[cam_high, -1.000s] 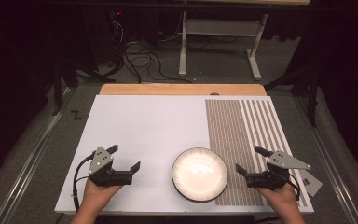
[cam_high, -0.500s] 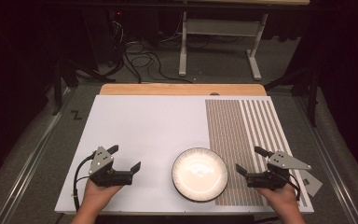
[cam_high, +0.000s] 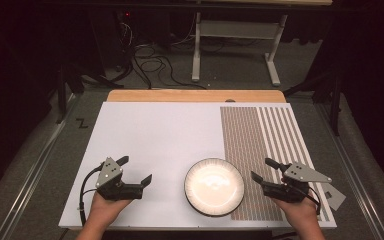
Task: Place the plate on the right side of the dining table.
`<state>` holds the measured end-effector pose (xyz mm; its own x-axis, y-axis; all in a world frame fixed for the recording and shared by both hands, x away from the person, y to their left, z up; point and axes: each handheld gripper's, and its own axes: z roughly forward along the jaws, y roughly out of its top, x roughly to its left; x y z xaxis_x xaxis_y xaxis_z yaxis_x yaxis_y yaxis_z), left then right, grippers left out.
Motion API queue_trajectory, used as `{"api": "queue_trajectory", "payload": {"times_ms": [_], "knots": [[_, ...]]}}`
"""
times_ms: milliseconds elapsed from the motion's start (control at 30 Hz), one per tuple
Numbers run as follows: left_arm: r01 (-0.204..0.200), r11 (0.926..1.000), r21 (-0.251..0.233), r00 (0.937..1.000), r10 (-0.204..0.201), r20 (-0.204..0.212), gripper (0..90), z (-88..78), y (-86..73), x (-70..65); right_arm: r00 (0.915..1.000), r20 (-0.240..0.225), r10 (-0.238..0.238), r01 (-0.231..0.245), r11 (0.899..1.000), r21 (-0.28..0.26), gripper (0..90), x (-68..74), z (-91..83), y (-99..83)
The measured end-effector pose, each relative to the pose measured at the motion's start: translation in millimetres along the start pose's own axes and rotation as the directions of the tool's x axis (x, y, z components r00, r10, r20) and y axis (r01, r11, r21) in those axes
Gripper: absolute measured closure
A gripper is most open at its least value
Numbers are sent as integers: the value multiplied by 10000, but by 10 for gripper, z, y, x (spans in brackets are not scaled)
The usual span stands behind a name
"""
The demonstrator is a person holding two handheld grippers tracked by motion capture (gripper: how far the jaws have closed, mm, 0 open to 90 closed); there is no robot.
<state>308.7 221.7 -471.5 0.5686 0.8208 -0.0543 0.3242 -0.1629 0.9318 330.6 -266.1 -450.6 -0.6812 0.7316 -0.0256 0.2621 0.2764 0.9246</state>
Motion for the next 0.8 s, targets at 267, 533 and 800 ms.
{"api": "queue_trajectory", "payload": {"times_ms": [267, 533, 800], "knots": [[-123, 9999, 63, 9999, 123, 84, 3, 15, 1, -40, 10000, -50, 60, -60, 10000, -71, 595, 38, -44, 18], [-150, 9999, -22, 9998, 150, 115, 3, 23, 19, -47, 9996, -227, 170, -164, 9994, 300, 779, 112, -21, 58], [-147, 9998, -119, 9998, 148, 125, 3, 31, 27, -51, 9974, -703, -172, 242, 9946, 1009, 897, 226, 90, 41]]}}
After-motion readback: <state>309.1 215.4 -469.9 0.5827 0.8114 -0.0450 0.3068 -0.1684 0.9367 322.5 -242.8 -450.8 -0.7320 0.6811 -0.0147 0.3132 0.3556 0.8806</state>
